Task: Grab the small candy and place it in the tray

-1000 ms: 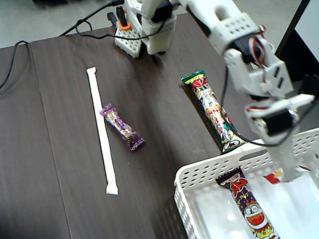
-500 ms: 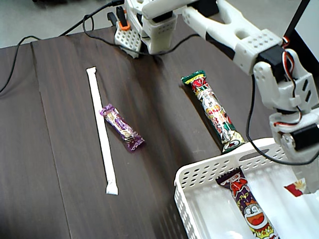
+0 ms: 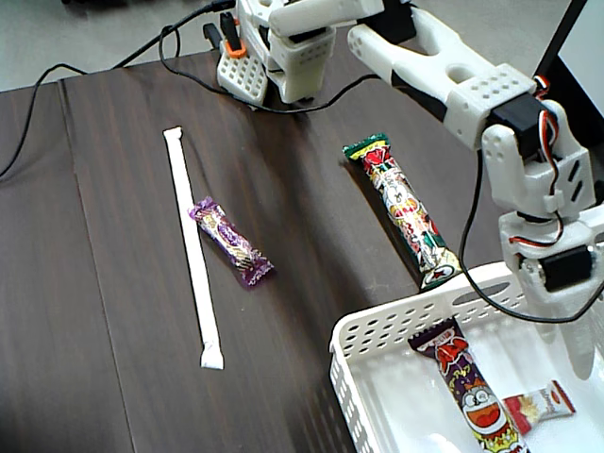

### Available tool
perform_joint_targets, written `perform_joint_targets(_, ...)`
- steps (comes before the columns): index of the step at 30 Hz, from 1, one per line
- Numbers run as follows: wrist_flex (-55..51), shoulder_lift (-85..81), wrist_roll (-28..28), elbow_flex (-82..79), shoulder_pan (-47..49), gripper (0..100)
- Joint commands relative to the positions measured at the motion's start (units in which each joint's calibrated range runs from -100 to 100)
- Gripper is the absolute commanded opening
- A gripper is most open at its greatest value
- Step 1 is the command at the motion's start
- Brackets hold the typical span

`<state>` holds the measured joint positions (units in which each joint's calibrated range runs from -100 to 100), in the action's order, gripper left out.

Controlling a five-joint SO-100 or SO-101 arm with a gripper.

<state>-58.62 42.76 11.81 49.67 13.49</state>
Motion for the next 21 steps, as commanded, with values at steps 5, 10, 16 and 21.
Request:
perform_joint_targets(5,-1.91,-6.05,2.72,6.13,-0.21,26)
perform_joint_targets(10,-4.48,-8.81,2.30,6.13,-0.50,20)
perform_joint_targets(16,-4.82,-17.10,2.72,6.04,-1.75,1)
perform_joint_targets(21,-12.44,-23.38,2.15,6.04,-4.03,1)
